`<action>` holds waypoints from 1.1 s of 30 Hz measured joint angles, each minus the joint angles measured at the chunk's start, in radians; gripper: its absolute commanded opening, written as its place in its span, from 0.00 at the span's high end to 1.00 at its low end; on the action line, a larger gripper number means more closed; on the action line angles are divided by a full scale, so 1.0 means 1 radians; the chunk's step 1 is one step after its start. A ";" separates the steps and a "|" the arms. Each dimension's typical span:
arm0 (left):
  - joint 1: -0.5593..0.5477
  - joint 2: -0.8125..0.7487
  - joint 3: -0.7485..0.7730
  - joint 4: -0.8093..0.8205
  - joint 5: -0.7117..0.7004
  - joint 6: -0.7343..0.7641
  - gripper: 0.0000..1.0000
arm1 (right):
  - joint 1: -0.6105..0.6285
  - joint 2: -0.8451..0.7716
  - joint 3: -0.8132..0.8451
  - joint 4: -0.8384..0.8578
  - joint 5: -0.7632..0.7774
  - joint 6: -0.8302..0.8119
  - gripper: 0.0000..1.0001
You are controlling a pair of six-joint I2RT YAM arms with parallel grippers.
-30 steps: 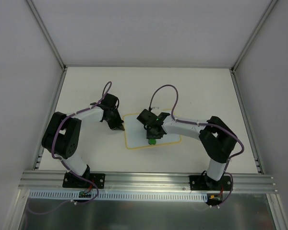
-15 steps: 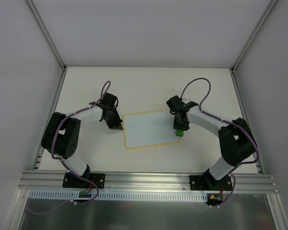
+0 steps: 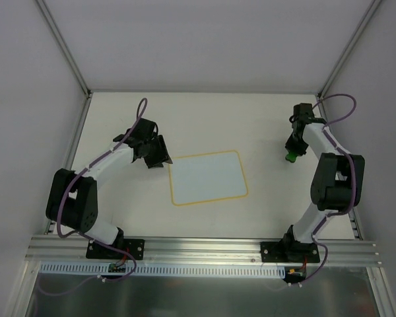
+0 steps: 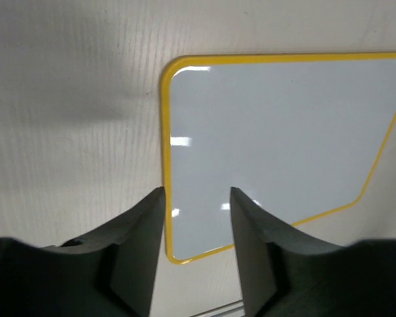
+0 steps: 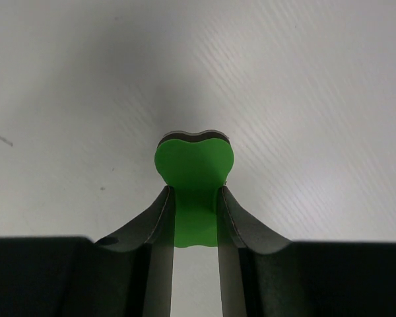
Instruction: Erase the whiteboard
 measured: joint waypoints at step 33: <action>0.003 -0.696 0.193 -0.287 -0.465 0.314 0.01 | -0.116 -0.600 0.056 0.012 -0.159 -0.252 0.01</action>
